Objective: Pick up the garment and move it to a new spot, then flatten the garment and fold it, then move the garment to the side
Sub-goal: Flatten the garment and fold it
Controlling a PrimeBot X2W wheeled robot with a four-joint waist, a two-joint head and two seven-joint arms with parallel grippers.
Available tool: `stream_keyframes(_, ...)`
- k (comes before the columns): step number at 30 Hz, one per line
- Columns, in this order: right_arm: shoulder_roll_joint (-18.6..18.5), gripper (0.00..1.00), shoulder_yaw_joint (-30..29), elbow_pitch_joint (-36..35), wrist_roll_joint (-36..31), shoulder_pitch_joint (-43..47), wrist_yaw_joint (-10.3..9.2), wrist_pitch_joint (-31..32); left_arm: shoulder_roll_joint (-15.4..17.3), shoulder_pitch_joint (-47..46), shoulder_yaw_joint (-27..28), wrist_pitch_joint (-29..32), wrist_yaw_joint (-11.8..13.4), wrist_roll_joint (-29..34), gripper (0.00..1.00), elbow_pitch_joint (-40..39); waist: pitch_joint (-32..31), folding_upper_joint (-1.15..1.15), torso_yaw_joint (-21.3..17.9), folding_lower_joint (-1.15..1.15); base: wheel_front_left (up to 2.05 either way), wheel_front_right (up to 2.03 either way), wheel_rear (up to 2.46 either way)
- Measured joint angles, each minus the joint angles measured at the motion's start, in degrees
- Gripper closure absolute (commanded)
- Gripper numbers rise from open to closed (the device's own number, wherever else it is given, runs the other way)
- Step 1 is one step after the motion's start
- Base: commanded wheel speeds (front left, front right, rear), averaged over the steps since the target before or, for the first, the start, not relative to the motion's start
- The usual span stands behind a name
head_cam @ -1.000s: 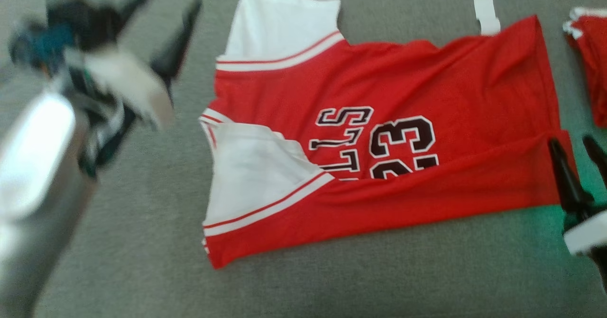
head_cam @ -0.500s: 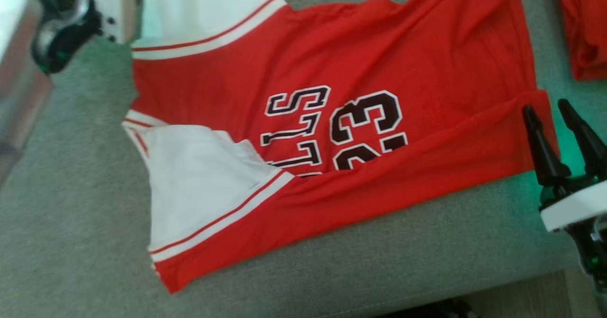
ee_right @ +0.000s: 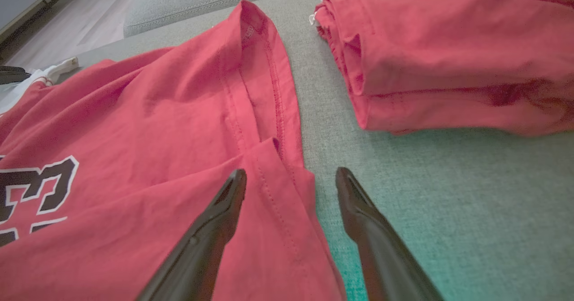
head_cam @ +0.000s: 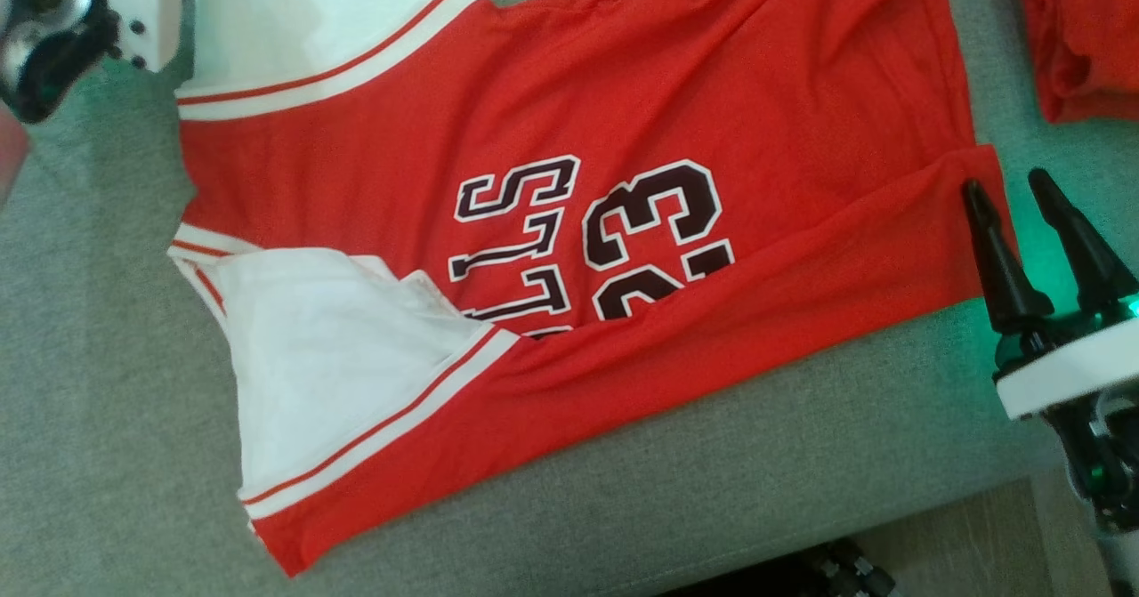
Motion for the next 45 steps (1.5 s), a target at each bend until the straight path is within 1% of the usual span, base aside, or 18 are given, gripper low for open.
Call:
stream_keyframes(3,0.12,0.0,0.07,0.18,0.01,-0.55,0.0,-0.04,0.07,-0.31,-0.96,-0.13,0.0,-1.12,0.0,0.23,0.1,0.0,-0.27,0.0,0.0,0.0,0.0)
stream_keyframes(5,0.1,0.0,0.04,0.44,0.2,-0.82,0.0,-0.04,0.14,-0.44,-2.2,-0.19,0.0,-2.02,0.51,-0.04,0.14,0.0,-0.35,0.0,0.0,0.0,0.0)
stream_keyframes(6,0.09,0.0,0.05,0.47,0.27,-0.87,0.0,-0.04,0.21,-0.68,-2.72,-0.36,0.0,-2.57,0.6,-0.18,0.16,0.0,-0.37,0.0,0.0,0.0,0.0)
stream_keyframes(7,0.09,0.0,0.07,0.48,0.29,-0.92,0.0,-0.04,0.31,-0.9,-3.31,-0.43,0.0,-3.23,0.67,-0.64,0.2,0.0,-0.37,0.0,0.0,0.0,0.0)
stream_keyframes(8,0.05,0.0,0.09,0.48,0.41,-0.99,0.0,-0.03,0.33,-0.97,-3.93,-0.93,0.0,-3.81,0.8,-1.14,0.26,0.0,-0.36,0.0,0.0,0.0,0.0)
stream_keyframes(9,0.01,0.0,0.14,0.47,0.79,-1.15,0.0,0.03,0.36,-0.96,-4.55,-1.81,0.0,-4.42,1.0,-1.79,0.33,0.0,-0.36,0.0,0.0,0.0,0.0)
stream_keyframes(13,-0.14,0.0,1.89,0.44,1.59,-4.58,0.0,1.89,0.56,-0.96,-7.1,-4.5,0.0,-7.25,1.0,-4.28,0.33,0.0,-0.16,0.0,0.0,0.0,0.0)
stream_keyframes(17,-0.26,0.0,3.71,1.8,2.11,-13.42,0.0,5.32,1.02,-1.09,-10.24,-7.56,0.0,-8.38,1.0,-5.72,0.09,0.0,0.5,0.0,0.0,0.0,0.0)
stream_keyframes(22,1.23,0.0,3.48,10.04,0.87,-24.58,0.0,12.3,1.78,-2.8,-13.02,-10.89,0.0,-9.07,1.0,-5.98,-0.58,0.0,1.94,0.0,0.0,0.0,0.0)
stream_keyframes(28,2.78,0.0,3.5,19.57,-1.42,-32.74,0.0,20.19,1.74,-5.03,-15.19,-13.48,0.0,-9.15,1.0,-6.99,-1.48,0.0,4.36,0.0,0.0,0.0,0.0)
stream_keyframes(30,3.09,0.0,3.48,21.96,-1.8,-34.75,0.0,21.86,1.72,-5.04,-15.67,-14.36,0.0,-9.15,1.0,-7.05,-1.75,0.0,5.03,0.0,0.0,0.0,0.0)
stream_keyframes(34,4.04,0.0,2.64,25.46,-1.72,-36.98,0.0,21.97,1.57,-5.87,-15.97,-16.01,0.0,-9.51,1.0,-7.13,-1.78,0.0,6.07,0.0,0.0,0.0,0.0)
stream_keyframes(35,4.15,0.07,2.59,26.42,-1.38,-37.36,0.0,21.98,1.47,-6.06,-16.04,-16.47,0.0,-9.51,1.0,-7.12,-1.71,0.0,6.29,0.0,0.0,0.0,0.0)
stream_keyframes(37,4.39,0.51,2.29,27.6,-0.43,-37.68,0.0,21.98,1.27,-6.3,-16.26,-17.15,0.0,-9.51,1.0,-7.09,-1.56,0.0,6.66,0.0,0.0,0.0,0.0)
stream_keyframes(38,4.67,0.59,1.92,28.15,0.33,-37.76,0.0,21.97,1.23,-6.44,-16.4,-17.69,0.0,-9.51,1.0,-7.01,-1.45,0.0,6.79,0.0,0.0,0.0,0.0)
stream_keyframes(39,4.87,0.73,1.75,28.55,0.81,-37.87,0.0,21.97,1.23,-6.64,-16.56,-17.92,0.0,-9.51,1.0,-6.91,-1.35,0.0,6.88,0.0,0.0,0.0,0.0)
stream_keyframes(40,5.0,1.0,1.82,28.95,0.87,-38.09,0.0,21.97,1.25,-6.82,-16.68,-18.16,0.0,-9.51,1.0,-6.78,-1.25,0.0,6.91,0.0,0.0,0.0,0.0)
stream_keyframes(45,4.85,1.0,2.65,29.7,2.31,-40.29,0.0,21.13,1.23,-6.86,-17.13,-20.11,0.0,-8.57,1.0,-6.23,-1.13,0.0,7.25,0.0,0.0,0.0,0.0)
